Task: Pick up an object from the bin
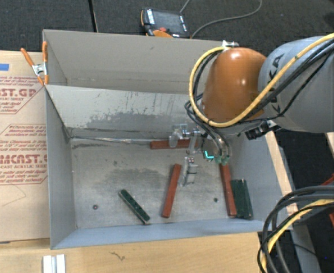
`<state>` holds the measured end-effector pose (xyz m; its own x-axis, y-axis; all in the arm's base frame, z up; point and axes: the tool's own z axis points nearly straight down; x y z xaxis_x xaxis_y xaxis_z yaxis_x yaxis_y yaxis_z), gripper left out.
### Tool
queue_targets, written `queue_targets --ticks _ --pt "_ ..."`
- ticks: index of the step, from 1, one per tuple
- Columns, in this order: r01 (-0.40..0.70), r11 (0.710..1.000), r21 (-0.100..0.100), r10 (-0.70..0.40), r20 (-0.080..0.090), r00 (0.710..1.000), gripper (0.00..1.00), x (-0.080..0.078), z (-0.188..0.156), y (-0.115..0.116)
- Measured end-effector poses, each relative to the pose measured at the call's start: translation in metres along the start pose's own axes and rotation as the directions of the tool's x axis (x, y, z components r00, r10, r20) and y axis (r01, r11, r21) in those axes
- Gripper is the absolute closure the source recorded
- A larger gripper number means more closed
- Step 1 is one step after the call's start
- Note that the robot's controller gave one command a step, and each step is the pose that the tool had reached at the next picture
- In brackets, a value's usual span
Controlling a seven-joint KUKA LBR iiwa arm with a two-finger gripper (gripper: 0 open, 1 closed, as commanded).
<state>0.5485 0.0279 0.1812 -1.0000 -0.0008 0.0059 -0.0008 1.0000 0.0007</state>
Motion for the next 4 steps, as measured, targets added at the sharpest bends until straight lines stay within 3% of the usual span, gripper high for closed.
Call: queue_targets --ticks 1,2,3,4 --pt "0.442 0.897 0.003 -0.442 0.005 0.897 0.0 0.04 0.112 -0.039" --pt "0.441 0.897 0.003 -0.441 0.006 0.897 1.0 0.039 0.111 -0.039" --pt "0.482 0.876 0.006 -0.482 0.014 0.876 1.0 0.034 0.001 -0.011" --pt "0.473 0.881 0.008 -0.473 0.016 0.881 1.0 0.022 -0.088 -0.003"
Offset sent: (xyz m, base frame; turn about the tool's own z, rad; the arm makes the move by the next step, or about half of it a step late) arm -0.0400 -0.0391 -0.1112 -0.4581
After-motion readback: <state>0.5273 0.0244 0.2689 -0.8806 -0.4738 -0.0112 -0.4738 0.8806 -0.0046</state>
